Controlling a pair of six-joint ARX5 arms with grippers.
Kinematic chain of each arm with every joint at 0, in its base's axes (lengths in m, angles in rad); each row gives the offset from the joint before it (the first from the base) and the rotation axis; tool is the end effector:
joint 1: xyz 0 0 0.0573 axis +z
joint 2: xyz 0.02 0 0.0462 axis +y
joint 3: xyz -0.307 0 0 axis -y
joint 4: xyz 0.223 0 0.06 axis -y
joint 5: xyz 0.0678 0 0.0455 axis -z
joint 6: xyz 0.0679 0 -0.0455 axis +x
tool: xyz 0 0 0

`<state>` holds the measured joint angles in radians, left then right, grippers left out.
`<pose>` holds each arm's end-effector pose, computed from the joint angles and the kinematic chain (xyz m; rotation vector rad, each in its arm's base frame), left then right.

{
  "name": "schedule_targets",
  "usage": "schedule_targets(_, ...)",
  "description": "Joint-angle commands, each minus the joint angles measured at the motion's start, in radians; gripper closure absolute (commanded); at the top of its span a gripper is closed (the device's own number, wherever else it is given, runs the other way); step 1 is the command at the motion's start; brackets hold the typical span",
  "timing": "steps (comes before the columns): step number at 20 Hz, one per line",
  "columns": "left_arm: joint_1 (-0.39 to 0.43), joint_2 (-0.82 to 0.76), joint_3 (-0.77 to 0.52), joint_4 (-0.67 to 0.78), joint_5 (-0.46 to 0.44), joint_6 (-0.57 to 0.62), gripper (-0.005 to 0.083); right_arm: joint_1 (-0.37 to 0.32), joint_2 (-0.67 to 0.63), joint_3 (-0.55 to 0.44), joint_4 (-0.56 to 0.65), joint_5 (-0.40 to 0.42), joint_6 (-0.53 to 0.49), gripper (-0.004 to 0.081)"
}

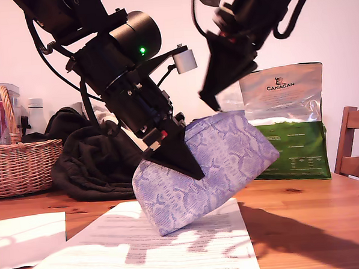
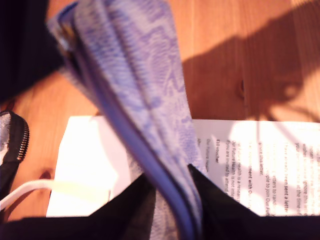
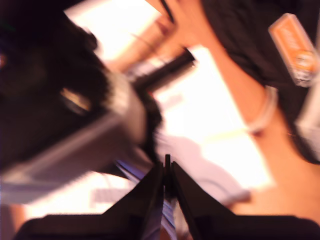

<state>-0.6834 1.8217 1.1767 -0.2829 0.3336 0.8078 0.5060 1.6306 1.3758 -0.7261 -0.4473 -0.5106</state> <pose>0.2881 -0.2632 0.2092 0.8474 0.5239 -1.2838 0.2841 0.1910 0.3046 -0.4609 0.7708 1.1136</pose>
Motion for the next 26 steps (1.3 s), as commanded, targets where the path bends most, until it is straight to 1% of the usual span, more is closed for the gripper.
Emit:
schedule_targets(1, -0.013, 0.037, -0.007, 0.004, -0.003, 0.004, 0.0609, 0.026, -0.002, 0.022, 0.022, -0.066, 0.026, 0.0783)
schedule_targets(5, -0.013, 0.037, -0.007, 0.003, -0.003, 0.003, 0.0608, 0.026, -0.002, 0.022, 0.019, -0.066, 0.025, 0.0778)
schedule_targets(6, -0.013, 0.037, -0.007, 0.002, -0.003, 0.0, 0.0608, 0.025, -0.002, 0.022, 0.019, -0.048, 0.024, 0.0737)
schedule_targets(9, -0.012, 0.037, -0.007, -0.002, -0.004, -0.012, 0.0608, 0.023, -0.002, 0.022, 0.016, 0.068, 0.015, 0.0529)
schedule_targets(10, -0.012, 0.037, -0.007, -0.002, -0.006, -0.018, 0.0608, 0.019, -0.002, 0.022, 0.014, 0.103, 0.007, 0.0485)
schedule_targets(11, -0.012, 0.037, -0.007, -0.001, -0.01, -0.022, 0.0608, 0.01, -0.002, 0.022, 0.011, 0.129, 0.0, 0.0462)
schedule_targets(14, -0.012, 0.037, -0.007, -0.003, -0.017, -0.023, 0.0608, -0.016, -0.002, 0.022, -0.018, 0.182, -0.047, 0.045)
schedule_targets(15, -0.012, 0.037, -0.007, -0.002, -0.02, -0.023, 0.0608, -0.029, -0.003, 0.022, -0.041, 0.192, -0.079, 0.045)
schedule_targets(18, -0.012, 0.037, -0.007, 0.001, -0.028, -0.023, 0.0616, -0.072, -0.003, 0.022, -0.156, 0.196, -0.178, 0.045)
schedule_targets(21, -0.012, 0.035, -0.006, 0.001, -0.031, -0.022, 0.0635, -0.114, -0.003, 0.021, -0.212, 0.193, -0.217, 0.045)
schedule_targets(22, -0.013, 0.033, -0.005, -0.001, -0.04, -0.022, 0.0654, -0.121, -0.003, 0.02, -0.209, 0.193, -0.23, 0.045)
schedule_targets(26, -0.013, -0.015, -0.003, -0.008, -0.089, -0.022, 0.0776, -0.142, -0.003, 0.02, -0.21, 0.186, -0.223, 0.0454)
